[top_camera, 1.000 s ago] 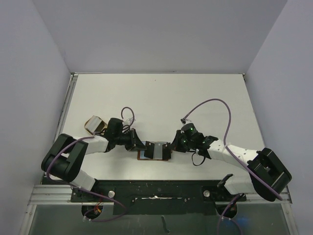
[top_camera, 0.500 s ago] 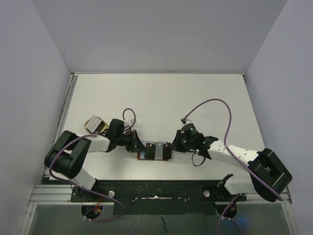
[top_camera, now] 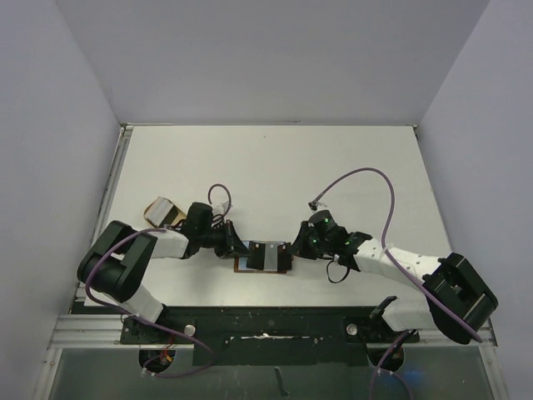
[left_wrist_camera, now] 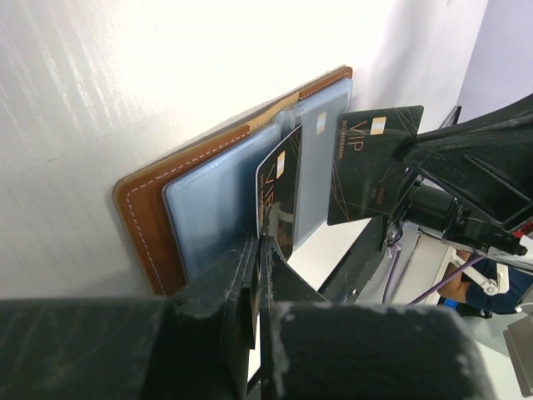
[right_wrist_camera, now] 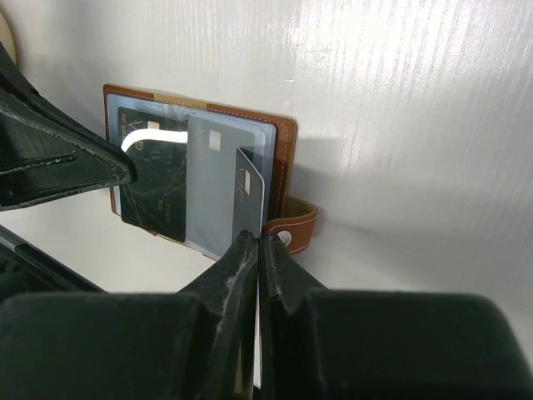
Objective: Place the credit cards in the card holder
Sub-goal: Insert the credit card into the card holder.
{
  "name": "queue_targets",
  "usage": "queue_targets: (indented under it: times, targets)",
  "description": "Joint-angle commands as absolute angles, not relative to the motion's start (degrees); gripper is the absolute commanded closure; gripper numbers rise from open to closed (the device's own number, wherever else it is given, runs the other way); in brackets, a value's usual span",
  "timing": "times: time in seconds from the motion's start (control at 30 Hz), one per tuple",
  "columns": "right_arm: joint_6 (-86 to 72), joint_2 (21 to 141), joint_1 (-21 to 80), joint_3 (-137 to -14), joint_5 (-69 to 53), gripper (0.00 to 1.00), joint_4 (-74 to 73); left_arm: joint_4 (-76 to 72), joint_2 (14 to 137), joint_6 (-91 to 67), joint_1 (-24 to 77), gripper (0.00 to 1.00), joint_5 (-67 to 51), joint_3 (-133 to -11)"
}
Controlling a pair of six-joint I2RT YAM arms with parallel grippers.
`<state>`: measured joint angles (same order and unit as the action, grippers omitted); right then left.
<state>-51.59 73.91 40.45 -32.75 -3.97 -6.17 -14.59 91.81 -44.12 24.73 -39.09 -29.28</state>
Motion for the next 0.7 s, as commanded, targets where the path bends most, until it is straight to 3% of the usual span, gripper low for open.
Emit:
queue_targets:
  times: [0.0, 0.6, 0.67]
  targets:
    - [-51.23, 71.86, 40.45, -32.48, -1.41, 1.0, -6.67, -19.48, 93.15, -45.55, 25.62, 1.0, -35.72, -30.5]
    - [-51.94, 70.36, 40.6, -31.83, -1.04, 1.0, -7.13, -26.4, 93.67, -51.89, 29.96, 1.0, -30.66, -28.87]
    - [-51.9, 69.96, 40.58, -32.49, -1.18, 1.0, -7.95, -24.93, 92.97, -51.24, 29.96, 0.93, -29.79, -29.42]
